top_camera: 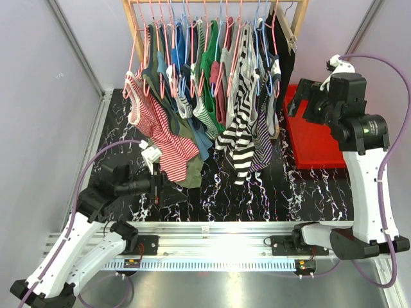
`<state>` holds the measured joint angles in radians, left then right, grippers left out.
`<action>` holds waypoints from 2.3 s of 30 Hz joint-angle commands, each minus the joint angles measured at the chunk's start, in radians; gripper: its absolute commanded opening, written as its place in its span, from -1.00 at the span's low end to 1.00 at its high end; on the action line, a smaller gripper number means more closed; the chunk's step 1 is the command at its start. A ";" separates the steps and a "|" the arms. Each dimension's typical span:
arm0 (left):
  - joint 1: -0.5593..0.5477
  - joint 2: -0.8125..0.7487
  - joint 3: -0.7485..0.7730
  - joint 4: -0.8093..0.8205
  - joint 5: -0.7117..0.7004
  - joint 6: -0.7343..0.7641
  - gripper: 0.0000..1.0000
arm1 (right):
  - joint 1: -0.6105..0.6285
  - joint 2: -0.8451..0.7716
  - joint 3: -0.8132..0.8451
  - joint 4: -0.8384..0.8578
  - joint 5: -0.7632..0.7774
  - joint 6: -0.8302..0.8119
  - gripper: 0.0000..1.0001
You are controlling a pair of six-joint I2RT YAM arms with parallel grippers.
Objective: Remove the tank top from the hanger
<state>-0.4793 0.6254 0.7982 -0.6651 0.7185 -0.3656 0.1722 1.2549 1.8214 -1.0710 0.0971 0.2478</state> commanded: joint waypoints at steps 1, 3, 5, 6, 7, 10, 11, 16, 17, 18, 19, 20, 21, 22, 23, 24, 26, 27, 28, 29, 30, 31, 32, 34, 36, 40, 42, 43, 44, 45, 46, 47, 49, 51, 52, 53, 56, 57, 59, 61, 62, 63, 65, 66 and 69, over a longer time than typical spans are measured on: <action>-0.008 -0.044 -0.033 0.033 -0.042 -0.029 0.98 | 0.009 0.026 0.070 0.032 0.113 -0.028 0.99; -0.008 -0.067 -0.042 0.036 -0.042 -0.041 0.98 | 0.009 0.050 0.107 0.043 0.098 -0.030 0.96; -0.008 -0.079 -0.045 0.029 -0.053 -0.047 0.98 | 0.009 0.092 0.131 0.039 0.093 -0.033 0.91; -0.008 -0.096 -0.045 0.024 -0.059 -0.049 0.98 | 0.009 0.104 0.156 0.043 0.087 -0.039 0.90; -0.008 -0.102 -0.047 0.022 -0.062 -0.049 0.98 | 0.010 0.130 0.168 0.042 0.082 -0.042 0.88; -0.010 -0.124 -0.050 0.025 -0.073 -0.056 0.98 | 0.010 0.184 0.214 0.045 0.066 -0.054 0.83; -0.008 -0.127 -0.051 0.027 -0.070 -0.062 0.98 | 0.010 0.196 0.222 0.046 0.055 -0.059 0.82; -0.008 -0.147 -0.057 0.019 -0.067 -0.073 0.98 | 0.013 0.248 0.251 0.086 -0.007 -0.061 0.77; -0.008 -0.157 -0.057 0.018 -0.064 -0.073 0.98 | 0.015 0.251 0.256 0.088 -0.014 -0.061 0.76; -0.008 -0.164 -0.057 0.013 -0.065 -0.075 0.98 | 0.015 0.258 0.268 0.092 -0.031 -0.059 0.76; -0.008 -0.170 -0.059 0.012 -0.065 -0.079 0.98 | 0.016 0.270 0.279 0.091 -0.042 -0.061 0.75; -0.010 -0.176 -0.060 0.010 -0.064 -0.079 0.98 | 0.016 0.279 0.292 0.085 -0.051 -0.061 0.75; -0.008 -0.184 -0.063 0.010 -0.063 -0.082 0.98 | 0.016 0.287 0.321 0.072 -0.077 -0.061 0.75; -0.008 -0.188 -0.066 0.012 -0.062 -0.084 0.98 | 0.016 0.302 0.335 0.065 -0.091 -0.064 0.75; -0.010 -0.196 -0.068 0.010 -0.059 -0.087 0.98 | 0.016 0.307 0.348 0.056 -0.094 -0.062 0.75; -0.010 -0.199 -0.073 0.010 -0.057 -0.088 0.98 | 0.018 0.313 0.364 0.054 -0.094 -0.061 0.75; -0.008 -0.208 -0.076 0.010 -0.053 -0.090 0.98 | 0.019 0.321 0.378 0.033 -0.096 -0.058 0.74; -0.008 -0.210 -0.080 0.007 -0.051 -0.090 0.98 | 0.020 0.319 0.387 0.023 -0.086 -0.056 0.74; -0.010 -0.214 -0.082 0.004 -0.053 -0.090 0.98 | 0.020 0.301 0.377 0.026 -0.079 -0.055 0.75; -0.010 -0.226 -0.088 0.007 -0.057 -0.091 0.98 | 0.020 0.285 0.356 0.060 -0.074 -0.056 0.78; -0.008 -0.230 -0.100 0.010 -0.056 -0.095 0.98 | 0.018 0.272 0.322 0.075 -0.070 -0.056 0.79; -0.008 -0.233 -0.106 0.024 -0.057 -0.101 0.98 | 0.019 0.253 0.313 0.085 -0.065 -0.059 0.79; -0.010 -0.234 -0.111 0.030 -0.056 -0.104 0.98 | 0.020 0.252 0.309 0.094 -0.065 -0.061 0.79; -0.010 -0.231 -0.123 0.045 -0.050 -0.113 0.98 | 0.021 0.270 0.318 0.094 -0.077 -0.058 0.79; -0.008 -0.228 -0.126 0.050 -0.050 -0.116 0.98 | 0.020 0.300 0.341 0.083 -0.096 -0.055 0.75; -0.008 -0.242 -0.128 0.041 -0.063 -0.121 0.98 | 0.020 0.336 0.358 0.098 -0.126 -0.030 0.57; -0.008 -0.254 -0.134 0.032 -0.067 -0.122 0.98 | 0.020 0.371 0.396 0.085 -0.132 -0.022 0.49; -0.008 -0.259 -0.137 0.029 -0.068 -0.125 0.98 | 0.021 0.382 0.410 0.077 -0.140 -0.016 0.46; -0.010 -0.268 -0.139 0.024 -0.070 -0.125 0.98 | 0.023 0.391 0.421 0.072 -0.152 -0.015 0.45; -0.010 -0.274 -0.143 0.022 -0.073 -0.127 0.98 | 0.023 0.402 0.435 0.075 -0.157 -0.013 0.45; -0.008 -0.283 -0.146 0.021 -0.076 -0.131 0.98 | 0.024 0.406 0.438 0.080 -0.160 -0.009 0.44; -0.008 -0.288 -0.148 0.019 -0.077 -0.134 0.98 | 0.026 0.411 0.449 0.088 -0.163 -0.005 0.44; -0.008 -0.294 -0.154 0.022 -0.079 -0.144 0.98 | 0.029 0.431 0.464 0.082 -0.162 -0.002 0.43; -0.010 -0.305 -0.163 0.025 -0.079 -0.148 0.98 | 0.032 0.460 0.496 0.068 -0.143 -0.002 0.41; -0.010 -0.306 -0.166 0.027 -0.077 -0.154 0.98 | 0.033 0.474 0.510 0.057 -0.134 -0.008 0.40; -0.010 -0.311 -0.169 0.028 -0.074 -0.156 0.98 | 0.036 0.488 0.525 0.033 -0.116 -0.010 0.39; -0.008 -0.319 -0.178 0.036 -0.074 -0.164 0.98 | 0.052 0.538 0.590 -0.012 -0.052 -0.033 0.35; -0.010 -0.320 -0.182 0.039 -0.073 -0.165 0.98 | 0.056 0.557 0.596 -0.023 -0.039 -0.041 0.29; -0.010 -0.323 -0.183 0.041 -0.071 -0.168 0.98 | 0.078 0.574 0.607 -0.046 0.018 -0.064 0.23; -0.010 -0.328 -0.188 0.041 -0.074 -0.171 0.98 | 0.095 0.584 0.604 -0.055 0.058 -0.074 0.09; -0.010 -0.331 -0.189 0.041 -0.073 -0.171 0.98 | 0.099 0.584 0.589 -0.053 0.094 -0.076 0.08; -0.008 -0.332 -0.189 0.042 -0.074 -0.170 0.98 | 0.107 0.577 0.579 -0.050 0.114 -0.081 0.08; -0.008 -0.335 -0.195 0.044 -0.074 -0.171 0.98 | 0.125 0.568 0.549 -0.038 0.156 -0.093 0.05; -0.010 -0.337 -0.197 0.047 -0.074 -0.174 0.98 | 0.131 0.561 0.541 -0.035 0.171 -0.094 0.04; -0.008 -0.339 -0.202 0.055 -0.073 -0.180 0.98 | 0.139 0.560 0.521 -0.021 0.210 -0.110 -0.01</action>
<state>-0.4847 0.2977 0.6029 -0.6556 0.6476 -0.5278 0.2970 1.8416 2.3543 -1.1080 0.2073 0.1722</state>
